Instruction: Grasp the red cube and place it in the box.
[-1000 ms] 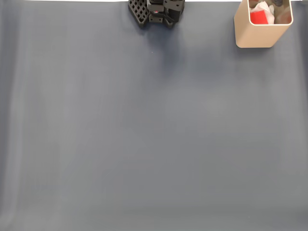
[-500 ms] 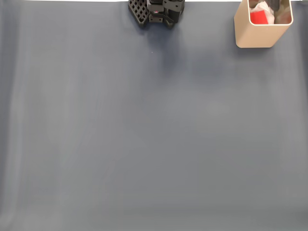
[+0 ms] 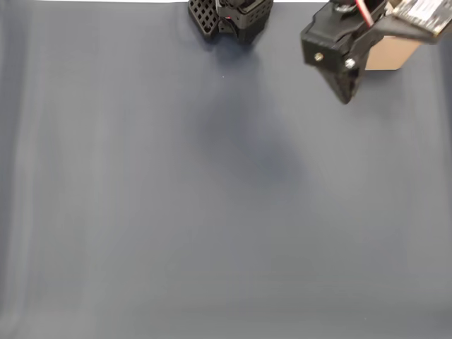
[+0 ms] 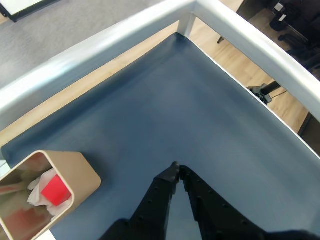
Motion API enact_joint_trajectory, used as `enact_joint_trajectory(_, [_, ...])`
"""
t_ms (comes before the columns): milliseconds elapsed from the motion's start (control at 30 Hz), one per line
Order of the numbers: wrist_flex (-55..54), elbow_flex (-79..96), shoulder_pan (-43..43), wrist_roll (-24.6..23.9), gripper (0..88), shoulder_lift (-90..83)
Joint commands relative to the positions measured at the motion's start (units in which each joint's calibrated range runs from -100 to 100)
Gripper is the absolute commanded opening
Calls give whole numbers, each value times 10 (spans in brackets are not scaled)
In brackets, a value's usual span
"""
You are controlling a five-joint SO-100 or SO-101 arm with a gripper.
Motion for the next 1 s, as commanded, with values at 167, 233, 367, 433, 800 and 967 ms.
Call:
enact_joint_trajectory(167, [-103, 146, 227, -6, 2, -71])
enact_joint_trajectory(233, [-121, 173, 248, -10, 2, -88])
enact_joint_trajectory(367, [-155, 225, 276, -19, 2, -123])
enact_joint_trajectory(433, [-172, 248, 288, -24, 2, -143])
enact_joint_trajectory(800, [-236, 435, 317, -33, 2, -308])
enact_joint_trajectory(967, [-239, 524, 314, -39, 2, -387])
